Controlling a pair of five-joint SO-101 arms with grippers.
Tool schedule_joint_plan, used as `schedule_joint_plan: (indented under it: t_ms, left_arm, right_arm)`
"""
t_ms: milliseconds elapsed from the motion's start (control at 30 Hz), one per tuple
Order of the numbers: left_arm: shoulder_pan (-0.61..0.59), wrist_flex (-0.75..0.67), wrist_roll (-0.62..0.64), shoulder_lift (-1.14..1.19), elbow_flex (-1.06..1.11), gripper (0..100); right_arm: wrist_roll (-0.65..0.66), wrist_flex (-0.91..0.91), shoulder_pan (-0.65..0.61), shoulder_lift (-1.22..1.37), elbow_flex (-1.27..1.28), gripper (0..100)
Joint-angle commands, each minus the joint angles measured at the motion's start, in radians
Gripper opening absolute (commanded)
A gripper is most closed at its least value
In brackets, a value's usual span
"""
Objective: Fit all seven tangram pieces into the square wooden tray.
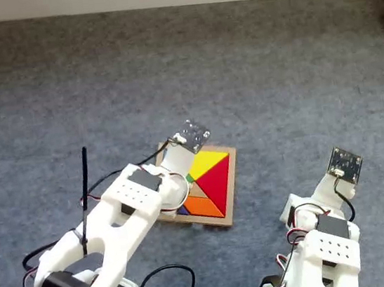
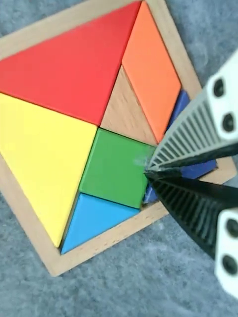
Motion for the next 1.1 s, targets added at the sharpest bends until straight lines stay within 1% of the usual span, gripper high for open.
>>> schedule_joint_plan:
  t_ms: [0,100,167,233,300,400,500,533,667,733,933,1000,1067]
  left_arm:
    - [0.008,0.127,0.008,-0.013,-0.113,1]
    - [0.008,0.313,0.008,-0.071,-0.174,1]
    - [-0.001,0.373,0.008,-0.111,-0.182,1]
    - [-0.007,0.397,0.008,-0.133,-0.176,1]
    - [-0.013,0.384,0.008,-0.127,-0.136,1]
    - [-0.035,0.302,0.008,-0.081,-0.087,1]
    - [-0.059,0.219,0.008,0.035,-0.076,1]
    - [-0.062,0.212,0.008,0.073,-0.096,1]
    - [-0.054,0.276,0.008,0.206,-0.22,1]
    - [-0.041,0.282,0.008,0.246,-0.26,1]
    - [0.033,0.287,0.014,0.26,-0.326,1]
    - [0.036,0.29,0.051,0.26,-0.357,1]
    - [0.036,0.319,0.058,0.251,-0.392,1]
  right_arm:
    - [0.012,-0.002,0.027,0.002,0.004,0.6]
    - [0.012,-0.002,0.027,0.002,0.004,0.6]
    - [0.012,-0.002,0.027,0.002,0.004,0.6]
    - [0.012,-0.002,0.027,0.002,0.004,0.6]
    - [0.012,-0.002,0.027,0.002,0.004,0.6]
    - [0.012,-0.002,0.027,0.002,0.004,0.6]
    - [0.012,-0.002,0.027,0.002,0.004,0.6]
    - [0.012,-0.002,0.027,0.002,0.004,0.6]
    - [0.012,-0.002,0.027,0.002,0.004,0.6]
    - [0.012,-0.002,0.027,0.002,0.004,0.6]
    - [0.012,-0.002,0.027,0.002,0.004,0.6]
    - [0.012,-0.002,0.027,0.002,0.004,0.6]
    - [0.012,-0.002,0.027,0.002,0.004,0.6]
